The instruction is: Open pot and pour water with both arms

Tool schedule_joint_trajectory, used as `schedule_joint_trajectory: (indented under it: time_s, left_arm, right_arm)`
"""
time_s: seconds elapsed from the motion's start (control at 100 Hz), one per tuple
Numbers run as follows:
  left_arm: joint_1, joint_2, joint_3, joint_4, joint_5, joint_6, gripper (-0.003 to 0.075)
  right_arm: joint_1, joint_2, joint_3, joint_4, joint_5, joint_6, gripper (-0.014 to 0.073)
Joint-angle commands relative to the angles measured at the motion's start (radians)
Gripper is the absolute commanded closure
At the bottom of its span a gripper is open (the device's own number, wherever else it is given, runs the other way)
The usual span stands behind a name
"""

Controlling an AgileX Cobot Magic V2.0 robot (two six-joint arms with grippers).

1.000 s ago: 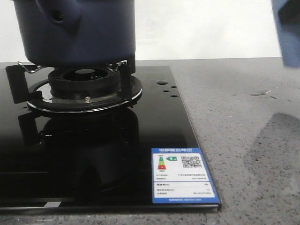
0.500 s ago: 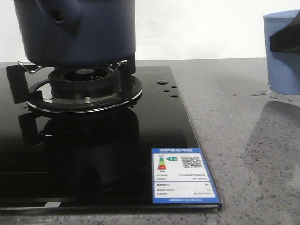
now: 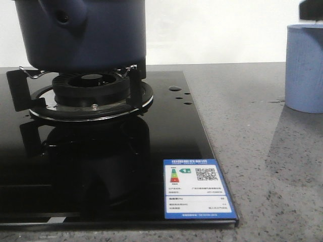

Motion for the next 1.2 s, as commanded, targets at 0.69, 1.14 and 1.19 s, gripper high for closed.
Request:
schedule_joint_trajectory:
  time_s: [0.69, 1.14, 1.19]
  left_arm:
    - [-0.006, 0.219, -0.033, -0.076, -0.098, 0.071, 0.047]
    - [-0.006, 0.289, -0.035, -0.121, -0.141, 0.082, 0.047]
    - [-0.006, 0.289, -0.035, -0.121, -0.151, 0.091, 0.047]
  right_arm:
    - [-0.005, -0.578, -0.1, 0.009, 0.08, 0.0, 0.0662]
    - [-0.005, -0.601, -0.1, 0.009, 0.091, 0.0, 0.0662]
    - [-0.005, -0.601, -0.1, 0.009, 0.091, 0.0, 0.0662]
